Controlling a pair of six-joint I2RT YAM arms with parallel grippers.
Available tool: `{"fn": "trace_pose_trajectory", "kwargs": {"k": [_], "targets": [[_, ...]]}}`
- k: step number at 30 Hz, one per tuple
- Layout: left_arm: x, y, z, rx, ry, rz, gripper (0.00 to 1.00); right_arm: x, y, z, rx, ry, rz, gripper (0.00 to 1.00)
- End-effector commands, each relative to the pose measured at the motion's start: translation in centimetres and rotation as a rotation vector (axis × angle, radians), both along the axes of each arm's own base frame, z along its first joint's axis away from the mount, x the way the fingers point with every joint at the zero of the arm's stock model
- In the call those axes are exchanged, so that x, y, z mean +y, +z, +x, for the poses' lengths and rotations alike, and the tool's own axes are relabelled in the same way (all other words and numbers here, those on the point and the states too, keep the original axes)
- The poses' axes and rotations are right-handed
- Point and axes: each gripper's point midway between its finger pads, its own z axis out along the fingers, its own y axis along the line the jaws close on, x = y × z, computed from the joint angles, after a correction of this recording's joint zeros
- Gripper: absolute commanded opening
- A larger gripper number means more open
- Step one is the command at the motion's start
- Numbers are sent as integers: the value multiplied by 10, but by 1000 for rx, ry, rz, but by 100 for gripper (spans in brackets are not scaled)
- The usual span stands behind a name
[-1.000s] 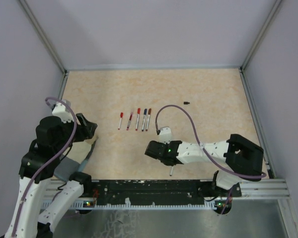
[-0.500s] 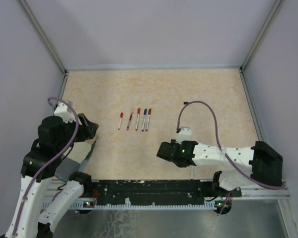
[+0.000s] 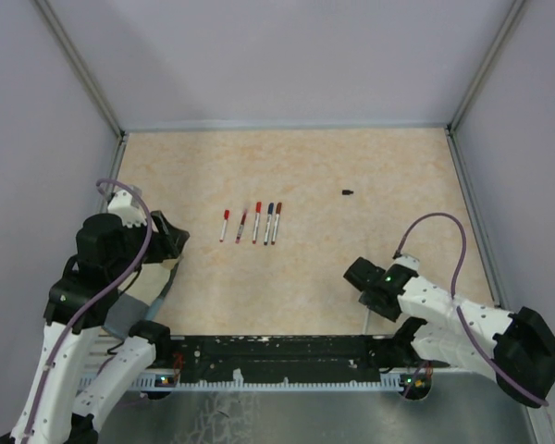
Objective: Insert the pens into the pen caps
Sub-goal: Pick up the pen from the center of the board.
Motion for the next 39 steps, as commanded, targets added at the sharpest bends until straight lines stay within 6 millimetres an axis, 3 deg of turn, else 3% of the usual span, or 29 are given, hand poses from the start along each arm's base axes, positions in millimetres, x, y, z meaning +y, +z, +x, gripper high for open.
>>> {"fn": "trace_pose_trajectory", "kwargs": {"k": [1, 7, 12, 16, 39], "targets": [[-2, 9, 4, -36, -15, -1, 67, 16, -5, 9, 13, 34, 81, 52], [-4, 4, 4, -23, -18, -4, 67, 30, -1, 4, 49, 74, 143, 50], [-6, 1, 5, -20, -22, -16, 67, 35, 17, 12, 17, 104, 119, 50], [-7, 2, 6, -21, -23, -19, 67, 42, 23, 6, 44, 131, 71, 50], [-12, -6, 5, -3, -43, -41, 67, 52, -7, -44, 200, 173, 131, 40]]}}
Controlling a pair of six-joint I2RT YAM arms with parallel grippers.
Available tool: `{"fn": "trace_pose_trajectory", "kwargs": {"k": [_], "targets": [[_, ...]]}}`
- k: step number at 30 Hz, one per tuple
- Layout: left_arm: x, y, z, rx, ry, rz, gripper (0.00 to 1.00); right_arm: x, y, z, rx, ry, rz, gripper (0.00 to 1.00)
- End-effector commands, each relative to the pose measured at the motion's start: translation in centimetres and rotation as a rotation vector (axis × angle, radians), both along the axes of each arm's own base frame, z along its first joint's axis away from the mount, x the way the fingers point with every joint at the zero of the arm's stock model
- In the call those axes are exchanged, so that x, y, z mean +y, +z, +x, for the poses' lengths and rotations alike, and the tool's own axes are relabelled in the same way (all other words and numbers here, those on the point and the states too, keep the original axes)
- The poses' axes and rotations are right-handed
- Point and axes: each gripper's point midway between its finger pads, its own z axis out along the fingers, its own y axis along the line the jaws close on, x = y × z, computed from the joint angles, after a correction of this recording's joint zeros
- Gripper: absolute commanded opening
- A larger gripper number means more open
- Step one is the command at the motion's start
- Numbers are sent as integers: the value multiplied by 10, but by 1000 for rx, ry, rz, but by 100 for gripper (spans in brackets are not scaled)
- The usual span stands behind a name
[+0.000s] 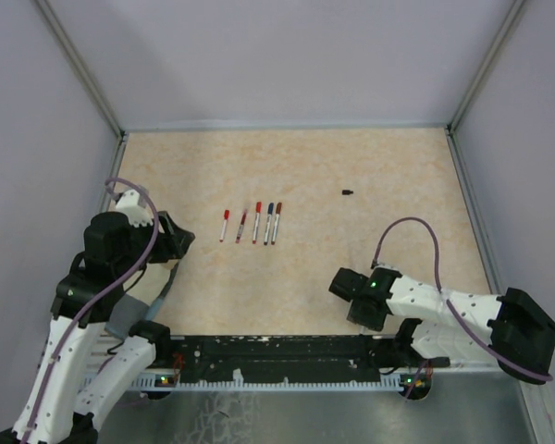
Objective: Insert the pens into the pen caps
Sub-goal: Pick up the pen from the center of the board.
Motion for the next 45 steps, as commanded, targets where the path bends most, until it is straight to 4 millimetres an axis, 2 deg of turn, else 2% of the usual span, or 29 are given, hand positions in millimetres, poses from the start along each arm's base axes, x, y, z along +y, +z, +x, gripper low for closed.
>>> {"fn": "trace_pose_trajectory", "kwargs": {"k": [1, 3, 9, 12, 15, 21, 27, 31, 34, 40, 45], "targets": [[-3, 6, 1, -31, -7, -23, 67, 4, -4, -3, 2, -8, 23, 39], [-3, 6, 1, -29, -6, -25, 67, 4, -6, -4, 7, -5, 20, 36], [-5, 2, 0, -13, -15, -33, 67, 4, -7, -3, 1, 6, 23, 17], [-7, -3, -1, 0, -23, -35, 67, 9, -4, 3, -22, 26, 35, 14], [-12, -6, 1, -1, -44, -49, 67, 22, 3, 16, -70, 81, 64, 9], [-30, -24, -1, 68, -123, -91, 67, 63, 20, 44, -132, 285, 100, 5], [-40, -45, 1, 129, -142, -134, 66, 89, 25, 71, -154, 435, 65, 5], [-39, -51, 2, 147, -132, -132, 66, 93, 14, 81, -107, 459, 39, 5], [-38, -54, 2, 150, -124, -127, 66, 93, 7, 83, -73, 464, 28, 7], [-36, -59, 2, 160, -111, -122, 67, 85, -1, 80, -15, 460, -23, 19], [-36, -58, 3, 159, -106, -122, 67, 83, -9, 78, 26, 451, -22, 23]]}}
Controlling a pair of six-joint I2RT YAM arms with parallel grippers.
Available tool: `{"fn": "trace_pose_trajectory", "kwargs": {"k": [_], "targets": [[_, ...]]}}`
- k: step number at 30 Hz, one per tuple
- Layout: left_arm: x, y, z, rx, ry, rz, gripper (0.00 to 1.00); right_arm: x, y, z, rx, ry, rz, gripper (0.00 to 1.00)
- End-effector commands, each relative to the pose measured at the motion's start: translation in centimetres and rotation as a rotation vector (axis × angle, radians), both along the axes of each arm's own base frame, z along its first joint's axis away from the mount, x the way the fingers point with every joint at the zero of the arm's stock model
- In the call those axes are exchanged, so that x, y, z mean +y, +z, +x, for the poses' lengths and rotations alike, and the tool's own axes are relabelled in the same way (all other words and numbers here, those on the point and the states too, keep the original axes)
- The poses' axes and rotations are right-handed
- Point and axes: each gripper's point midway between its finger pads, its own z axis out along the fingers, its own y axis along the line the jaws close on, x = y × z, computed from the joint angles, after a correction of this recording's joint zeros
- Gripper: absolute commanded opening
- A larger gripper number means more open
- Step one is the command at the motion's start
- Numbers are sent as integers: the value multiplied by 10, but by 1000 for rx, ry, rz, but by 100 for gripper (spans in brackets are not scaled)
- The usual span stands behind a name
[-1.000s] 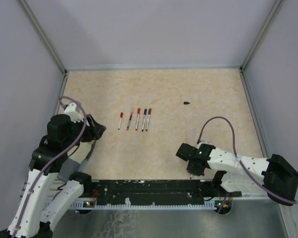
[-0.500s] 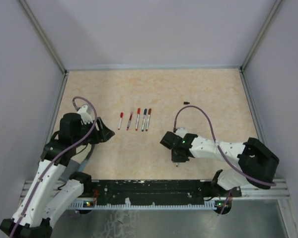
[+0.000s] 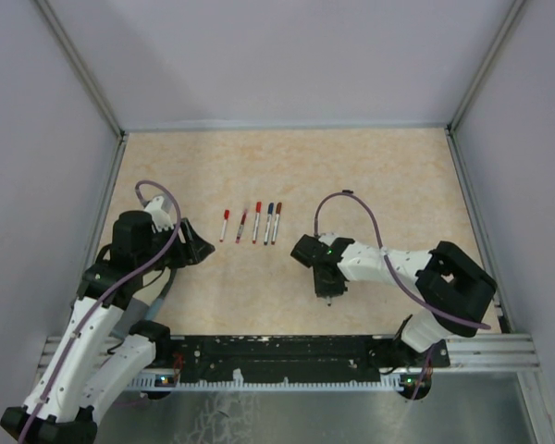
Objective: Insert the pens into the pen caps
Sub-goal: Pick up the pen from the center of the board.
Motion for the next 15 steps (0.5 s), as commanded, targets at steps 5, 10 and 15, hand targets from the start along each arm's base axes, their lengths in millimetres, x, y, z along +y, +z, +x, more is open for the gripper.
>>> {"fn": "trace_pose_trajectory", "kwargs": {"k": [5, 10, 15], "targets": [[-1, 2, 4, -19, 9, -9, 67, -5, -13, 6, 36, -17, 13, 26], [-2, 2, 5, -17, 10, -21, 67, 0, -13, 15, 30, 14, 17, 27], [-2, 4, 5, -19, 10, -23, 67, -1, -18, 20, 35, 20, -5, 23]]}}
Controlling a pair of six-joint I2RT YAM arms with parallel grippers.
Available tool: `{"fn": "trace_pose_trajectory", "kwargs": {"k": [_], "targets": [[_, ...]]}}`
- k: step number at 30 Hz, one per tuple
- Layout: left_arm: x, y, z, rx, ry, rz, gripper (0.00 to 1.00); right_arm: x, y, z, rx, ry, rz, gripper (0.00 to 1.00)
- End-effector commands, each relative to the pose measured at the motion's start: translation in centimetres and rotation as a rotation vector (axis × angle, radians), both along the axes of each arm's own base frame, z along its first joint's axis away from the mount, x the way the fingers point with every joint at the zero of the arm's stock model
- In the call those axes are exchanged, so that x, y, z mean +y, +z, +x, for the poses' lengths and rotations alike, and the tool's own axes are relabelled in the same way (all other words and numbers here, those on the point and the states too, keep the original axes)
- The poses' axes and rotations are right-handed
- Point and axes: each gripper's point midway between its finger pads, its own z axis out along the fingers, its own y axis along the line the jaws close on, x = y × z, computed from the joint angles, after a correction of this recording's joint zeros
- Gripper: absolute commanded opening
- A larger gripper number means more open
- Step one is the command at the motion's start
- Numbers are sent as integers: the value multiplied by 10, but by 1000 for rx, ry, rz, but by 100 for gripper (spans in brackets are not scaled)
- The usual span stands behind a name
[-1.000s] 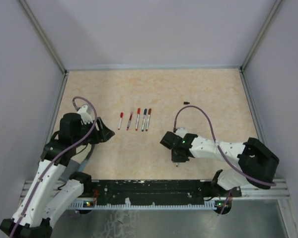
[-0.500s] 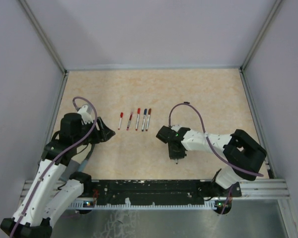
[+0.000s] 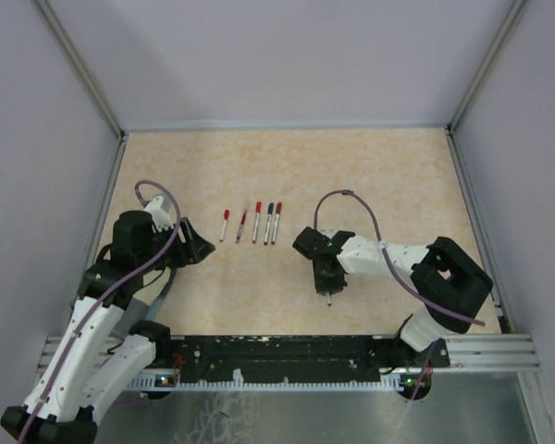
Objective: Insert the pens into the pen caps
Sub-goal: Pick up the pen from the center of the board.
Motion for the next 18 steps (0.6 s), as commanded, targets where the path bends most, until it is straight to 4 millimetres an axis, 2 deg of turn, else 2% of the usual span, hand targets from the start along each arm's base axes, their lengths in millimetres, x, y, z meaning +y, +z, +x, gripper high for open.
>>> {"fn": "trace_pose_trajectory", "kwargs": {"k": [1, 12, 18], "targets": [[-1, 3, 3, -21, 5, -8, 67, -1, -18, 13, -22, 9, -26, 21], [3, 2, 4, -29, 16, 7, 71, -1, -20, 25, -32, 8, -38, 21], [3, 4, 5, -35, 19, 7, 72, 0, -29, 28, -16, 18, -63, 17]]}}
